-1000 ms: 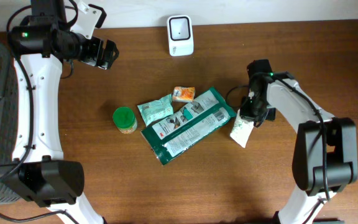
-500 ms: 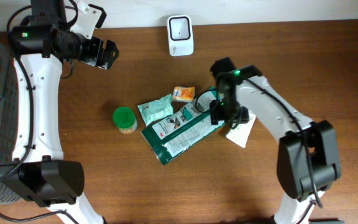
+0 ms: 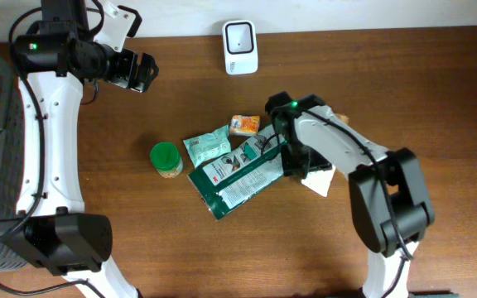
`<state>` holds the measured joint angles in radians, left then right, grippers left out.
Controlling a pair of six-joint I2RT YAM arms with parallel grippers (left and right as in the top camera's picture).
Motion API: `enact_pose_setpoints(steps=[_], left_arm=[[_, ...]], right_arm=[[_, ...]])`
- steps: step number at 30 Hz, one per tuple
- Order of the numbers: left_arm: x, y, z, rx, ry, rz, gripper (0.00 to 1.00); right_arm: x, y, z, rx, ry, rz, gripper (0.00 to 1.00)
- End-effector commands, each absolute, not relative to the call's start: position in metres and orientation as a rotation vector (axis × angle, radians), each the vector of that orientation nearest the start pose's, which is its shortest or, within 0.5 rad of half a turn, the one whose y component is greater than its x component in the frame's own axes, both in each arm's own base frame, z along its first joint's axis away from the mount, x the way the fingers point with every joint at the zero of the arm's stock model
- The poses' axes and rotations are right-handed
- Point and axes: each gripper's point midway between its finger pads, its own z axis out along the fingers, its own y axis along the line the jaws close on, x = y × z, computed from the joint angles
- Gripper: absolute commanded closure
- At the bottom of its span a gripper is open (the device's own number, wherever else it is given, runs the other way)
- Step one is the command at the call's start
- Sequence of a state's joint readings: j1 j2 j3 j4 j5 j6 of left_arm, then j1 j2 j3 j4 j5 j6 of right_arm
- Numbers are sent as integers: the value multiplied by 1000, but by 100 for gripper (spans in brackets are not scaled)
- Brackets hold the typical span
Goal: Scan the item barcode
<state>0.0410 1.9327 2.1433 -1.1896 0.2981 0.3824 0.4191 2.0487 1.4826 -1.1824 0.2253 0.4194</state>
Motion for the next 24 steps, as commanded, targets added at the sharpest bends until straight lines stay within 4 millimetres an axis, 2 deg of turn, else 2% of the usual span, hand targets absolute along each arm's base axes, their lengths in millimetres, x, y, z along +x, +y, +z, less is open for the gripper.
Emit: enact_pose_setpoints(steps=[1, 3, 5, 12, 16, 18, 20, 22, 24], left_arm=[[475, -30, 271, 554, 2439, -200, 1], [475, -30, 271, 554, 2439, -200, 1], [475, -30, 271, 554, 2439, -200, 1], [475, -30, 271, 554, 2439, -200, 1], [475, -30, 271, 554, 2439, -200, 1], [475, -30, 271, 554, 2439, -200, 1], [475, -30, 271, 554, 2439, -200, 1], [475, -30, 271, 554, 2439, -200, 1], [475, -30, 271, 554, 2439, -200, 1]], right_arm=[[321, 90, 20, -12, 3151, -637, 34], [320, 70, 26, 70, 3090, -814, 34], [319, 61, 31, 109, 3057, -893, 34], [307, 53, 19, 143, 3066, -930, 37], [296, 48, 4, 174, 3067, -948, 52], [296, 48, 2, 175, 3063, -943, 75], [298, 48, 3, 176, 3052, -942, 87], [301, 47, 6, 172, 3035, -955, 95], [305, 48, 10, 173, 3030, -953, 96]])
